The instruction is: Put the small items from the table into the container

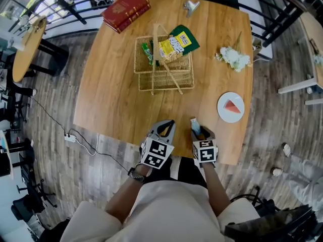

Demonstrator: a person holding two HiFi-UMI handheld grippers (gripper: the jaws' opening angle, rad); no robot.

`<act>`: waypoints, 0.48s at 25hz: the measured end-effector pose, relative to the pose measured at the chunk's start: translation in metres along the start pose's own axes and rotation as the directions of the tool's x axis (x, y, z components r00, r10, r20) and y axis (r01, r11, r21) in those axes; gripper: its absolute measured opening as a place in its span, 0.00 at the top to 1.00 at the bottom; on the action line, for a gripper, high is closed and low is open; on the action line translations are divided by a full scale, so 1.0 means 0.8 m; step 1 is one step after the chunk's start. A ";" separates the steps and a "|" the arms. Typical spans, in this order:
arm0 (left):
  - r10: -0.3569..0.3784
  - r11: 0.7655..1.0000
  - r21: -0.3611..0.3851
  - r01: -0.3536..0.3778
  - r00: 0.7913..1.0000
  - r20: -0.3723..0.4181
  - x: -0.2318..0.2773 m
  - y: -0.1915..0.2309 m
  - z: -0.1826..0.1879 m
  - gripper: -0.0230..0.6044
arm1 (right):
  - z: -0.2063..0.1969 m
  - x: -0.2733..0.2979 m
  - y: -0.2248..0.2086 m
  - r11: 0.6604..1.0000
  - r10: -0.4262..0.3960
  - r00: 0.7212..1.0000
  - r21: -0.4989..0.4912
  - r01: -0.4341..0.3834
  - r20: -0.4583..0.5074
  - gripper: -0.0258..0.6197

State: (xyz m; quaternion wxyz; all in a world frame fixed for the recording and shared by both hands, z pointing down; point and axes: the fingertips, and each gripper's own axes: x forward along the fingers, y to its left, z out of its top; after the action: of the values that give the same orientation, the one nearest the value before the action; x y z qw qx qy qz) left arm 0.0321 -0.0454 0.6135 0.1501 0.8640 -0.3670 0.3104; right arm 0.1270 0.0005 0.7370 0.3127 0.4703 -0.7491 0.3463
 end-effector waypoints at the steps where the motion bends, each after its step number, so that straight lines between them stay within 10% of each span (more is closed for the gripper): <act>1: 0.000 1.000 -0.003 0.000 1.000 0.001 -0.001 0.000 -0.001 0.95 | 0.000 -0.001 -0.001 1.000 0.005 1.000 0.016 -0.005 0.006 0.69; 12: 0.029 0.999 -0.015 -0.028 0.999 0.017 -0.013 0.016 0.005 0.95 | 0.005 -0.008 0.005 0.993 0.049 0.999 0.107 -0.050 0.016 0.69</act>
State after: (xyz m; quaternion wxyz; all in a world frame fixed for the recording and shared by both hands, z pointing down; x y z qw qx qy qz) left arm 0.0187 -0.0503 0.6040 0.1488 0.8602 -0.3829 0.3022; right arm 0.1247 0.0016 0.7287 0.2732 0.4700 -0.7430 0.3904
